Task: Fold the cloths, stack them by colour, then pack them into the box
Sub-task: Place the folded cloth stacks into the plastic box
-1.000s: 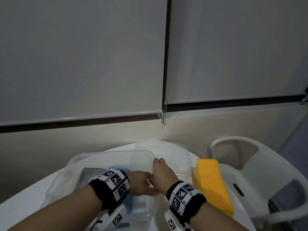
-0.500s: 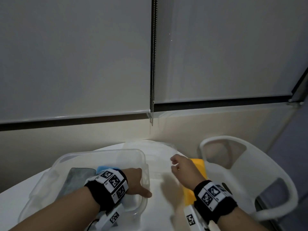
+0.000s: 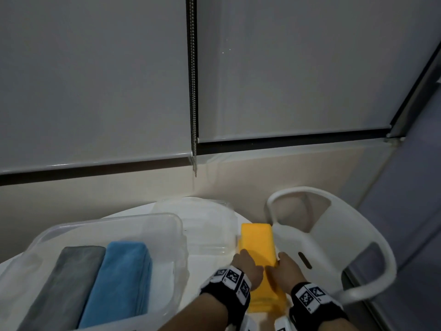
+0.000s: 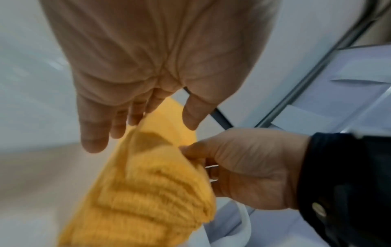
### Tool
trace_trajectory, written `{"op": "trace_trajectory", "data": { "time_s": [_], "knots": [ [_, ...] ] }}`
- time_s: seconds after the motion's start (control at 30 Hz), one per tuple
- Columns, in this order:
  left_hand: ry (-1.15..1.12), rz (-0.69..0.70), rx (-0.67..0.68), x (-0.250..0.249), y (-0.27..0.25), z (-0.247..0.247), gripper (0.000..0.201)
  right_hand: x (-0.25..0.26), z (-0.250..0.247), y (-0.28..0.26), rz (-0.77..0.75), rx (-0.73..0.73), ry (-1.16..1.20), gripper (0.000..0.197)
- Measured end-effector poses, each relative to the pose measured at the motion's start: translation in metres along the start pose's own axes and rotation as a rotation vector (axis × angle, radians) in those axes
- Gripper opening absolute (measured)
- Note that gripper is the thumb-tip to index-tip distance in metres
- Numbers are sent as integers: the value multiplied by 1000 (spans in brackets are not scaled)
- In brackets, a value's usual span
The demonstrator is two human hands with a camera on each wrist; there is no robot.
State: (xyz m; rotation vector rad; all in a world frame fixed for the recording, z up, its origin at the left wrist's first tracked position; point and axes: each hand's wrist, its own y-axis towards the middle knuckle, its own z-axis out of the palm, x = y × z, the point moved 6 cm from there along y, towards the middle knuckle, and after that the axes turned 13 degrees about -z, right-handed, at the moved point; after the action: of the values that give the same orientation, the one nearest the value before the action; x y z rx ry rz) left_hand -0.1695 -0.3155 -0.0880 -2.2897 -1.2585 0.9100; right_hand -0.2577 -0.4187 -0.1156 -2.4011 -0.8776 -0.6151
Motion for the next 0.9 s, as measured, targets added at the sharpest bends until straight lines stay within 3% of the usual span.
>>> {"op": "trace_trajectory", "data": {
  "time_s": [0.07,0.2,0.37,0.57,0.7,0.9],
  "knots": [
    [-66,-41,41,8,20,24,75,-8,5,0,-3,37,-68,17],
    [-223,-103,60,24,46,40,85,-20,10,2,-30,36,-84,38],
    [-295,-104,110,31,56,49,71,-19,10,3,-40,27,-103,41],
    [-317,-102,189,36,62,51,77,-18,14,9,-10,50,-134,36],
    [-371,-64,183,36,58,49,65,-14,17,11,-34,55,-90,20],
    [-446,-27,227,38,48,43,47,-5,10,2,-122,-117,56,29]
  ]
}}
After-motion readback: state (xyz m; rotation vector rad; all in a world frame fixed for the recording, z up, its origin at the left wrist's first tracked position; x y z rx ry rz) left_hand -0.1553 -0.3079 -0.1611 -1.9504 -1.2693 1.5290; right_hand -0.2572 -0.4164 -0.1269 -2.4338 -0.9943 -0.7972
